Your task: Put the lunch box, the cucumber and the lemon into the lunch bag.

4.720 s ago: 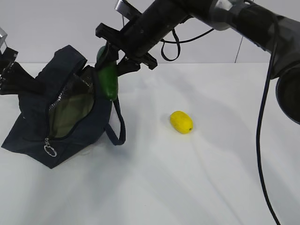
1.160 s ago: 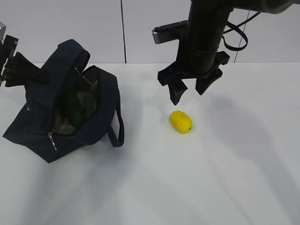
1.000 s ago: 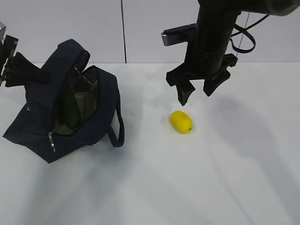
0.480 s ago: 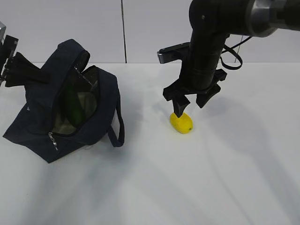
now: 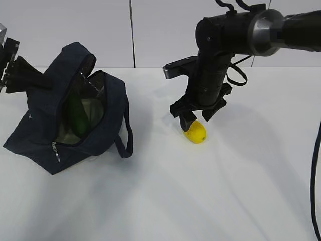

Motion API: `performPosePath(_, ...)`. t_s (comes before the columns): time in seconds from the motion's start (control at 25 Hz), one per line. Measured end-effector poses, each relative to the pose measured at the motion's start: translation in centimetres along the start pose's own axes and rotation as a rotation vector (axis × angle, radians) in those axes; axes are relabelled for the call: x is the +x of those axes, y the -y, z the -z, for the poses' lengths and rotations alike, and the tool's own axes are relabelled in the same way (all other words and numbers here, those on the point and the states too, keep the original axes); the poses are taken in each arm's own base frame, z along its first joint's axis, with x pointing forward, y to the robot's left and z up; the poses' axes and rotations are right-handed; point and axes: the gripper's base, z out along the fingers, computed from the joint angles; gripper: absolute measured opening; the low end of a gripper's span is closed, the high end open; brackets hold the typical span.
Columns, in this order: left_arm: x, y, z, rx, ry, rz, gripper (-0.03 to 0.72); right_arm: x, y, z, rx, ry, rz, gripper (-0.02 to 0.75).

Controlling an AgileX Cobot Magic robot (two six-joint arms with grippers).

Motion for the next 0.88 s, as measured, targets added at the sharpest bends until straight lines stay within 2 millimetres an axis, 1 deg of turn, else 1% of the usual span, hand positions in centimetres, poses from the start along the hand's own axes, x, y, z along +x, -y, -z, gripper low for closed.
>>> performPosePath(0.12, 0.0, 0.0, 0.0, 0.0, 0.0, 0.0, -0.006, -0.2, 0.0, -0.6, 0.0, 0.001, 0.0, 0.529)
performPosePath(0.32, 0.0, 0.0, 0.0, 0.0, 0.0, 0.0, -0.006, -0.1, 0.0, -2.3, -0.003, -0.026, 0.002, 0.529)
performPosePath(0.64, 0.0, 0.0, 0.0, 0.0, 0.0, 0.0, -0.006, -0.2, 0.2, -3.1, 0.02, -0.024, 0.018, 0.529)
performPosePath(0.88, 0.0, 0.0, 0.0, 0.0, 0.0, 0.0, -0.006, -0.3, 0.3, -3.0, 0.024, -0.018, 0.02, 0.529)
